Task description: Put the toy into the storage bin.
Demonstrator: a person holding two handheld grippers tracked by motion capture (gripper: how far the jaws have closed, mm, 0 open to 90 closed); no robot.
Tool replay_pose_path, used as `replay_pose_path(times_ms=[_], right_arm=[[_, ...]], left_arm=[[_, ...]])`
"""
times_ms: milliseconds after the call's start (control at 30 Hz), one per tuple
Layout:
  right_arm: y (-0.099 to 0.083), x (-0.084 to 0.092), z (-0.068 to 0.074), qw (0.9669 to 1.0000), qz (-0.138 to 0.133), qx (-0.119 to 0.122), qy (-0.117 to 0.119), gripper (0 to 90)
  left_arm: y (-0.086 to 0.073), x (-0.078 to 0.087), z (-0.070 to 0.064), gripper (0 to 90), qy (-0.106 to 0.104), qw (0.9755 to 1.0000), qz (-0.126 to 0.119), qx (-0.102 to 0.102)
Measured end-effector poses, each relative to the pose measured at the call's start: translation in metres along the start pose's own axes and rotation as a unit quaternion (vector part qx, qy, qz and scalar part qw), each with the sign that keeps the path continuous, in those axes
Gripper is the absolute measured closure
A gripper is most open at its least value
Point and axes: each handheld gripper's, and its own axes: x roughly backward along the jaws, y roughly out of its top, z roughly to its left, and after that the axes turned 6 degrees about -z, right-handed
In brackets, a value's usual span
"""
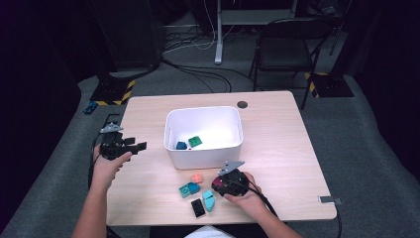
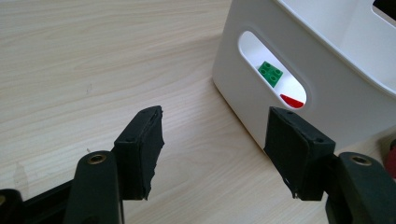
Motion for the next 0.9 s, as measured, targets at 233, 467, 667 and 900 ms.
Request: replay_pose_path(times_ms=[233,467,667,900], right_arm=[[0.002,0.004,0.001,1.0,0.004,0.004,-0.003,56.2],[0.011,0.014,0.001,0.9999,-0.006,0.012,0.002,56.3],[0.022,0.027,0.002,0.9997,-0.018,0.011,0.009,56.3],[0.035,0.041,0.0,0.9995,-0.022,0.01,0.02,56.3]], left_arm=[[0.0,0.0,0.0,36.6,0.0,1.0,0.0,0.0],[-0.001,-0.001,0.0,36.6,0.001,1.0,0.0,0.0],[-0.001,-0.001,0.001,36.6,0.001,1.0,-0.003,0.001],[-0.001,-0.001,0.001,36.6,0.0,1.0,0.0,0.003]])
